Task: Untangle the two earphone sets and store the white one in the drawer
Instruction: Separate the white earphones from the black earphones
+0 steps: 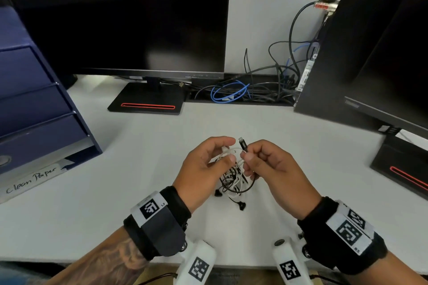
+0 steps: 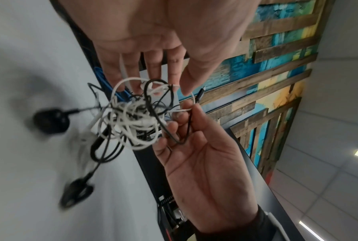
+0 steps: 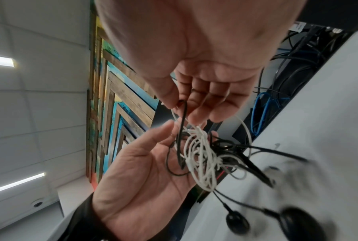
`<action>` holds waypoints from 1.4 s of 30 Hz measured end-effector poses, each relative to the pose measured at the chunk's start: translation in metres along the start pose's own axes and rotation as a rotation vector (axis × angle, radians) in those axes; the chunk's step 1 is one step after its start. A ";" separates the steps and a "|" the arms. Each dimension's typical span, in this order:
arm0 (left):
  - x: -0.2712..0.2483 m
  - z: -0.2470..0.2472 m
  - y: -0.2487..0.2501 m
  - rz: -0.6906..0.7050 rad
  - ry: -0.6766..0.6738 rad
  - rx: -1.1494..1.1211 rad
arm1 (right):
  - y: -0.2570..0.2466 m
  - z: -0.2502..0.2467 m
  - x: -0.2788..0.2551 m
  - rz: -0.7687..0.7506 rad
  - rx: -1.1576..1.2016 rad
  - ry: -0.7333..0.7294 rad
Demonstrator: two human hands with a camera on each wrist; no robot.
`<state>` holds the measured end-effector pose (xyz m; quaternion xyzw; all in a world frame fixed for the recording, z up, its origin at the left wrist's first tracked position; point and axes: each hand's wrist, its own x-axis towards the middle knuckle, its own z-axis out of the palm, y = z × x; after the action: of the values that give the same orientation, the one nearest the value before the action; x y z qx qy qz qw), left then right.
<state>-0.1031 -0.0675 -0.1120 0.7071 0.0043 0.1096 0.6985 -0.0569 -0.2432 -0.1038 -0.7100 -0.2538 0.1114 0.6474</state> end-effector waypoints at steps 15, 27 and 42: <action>0.068 0.001 0.111 0.461 0.106 -0.007 | -0.101 0.006 0.071 -0.335 0.131 0.109; 0.094 -0.020 0.138 0.501 -0.026 0.287 | -0.152 0.002 0.094 -0.490 0.229 0.210; 0.109 -0.002 0.141 0.528 0.229 -0.096 | -0.123 -0.004 0.100 -0.387 -0.154 0.239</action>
<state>-0.0183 -0.0514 0.0439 0.6328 -0.1062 0.3668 0.6736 0.0032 -0.1928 0.0334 -0.7037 -0.3144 -0.1192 0.6259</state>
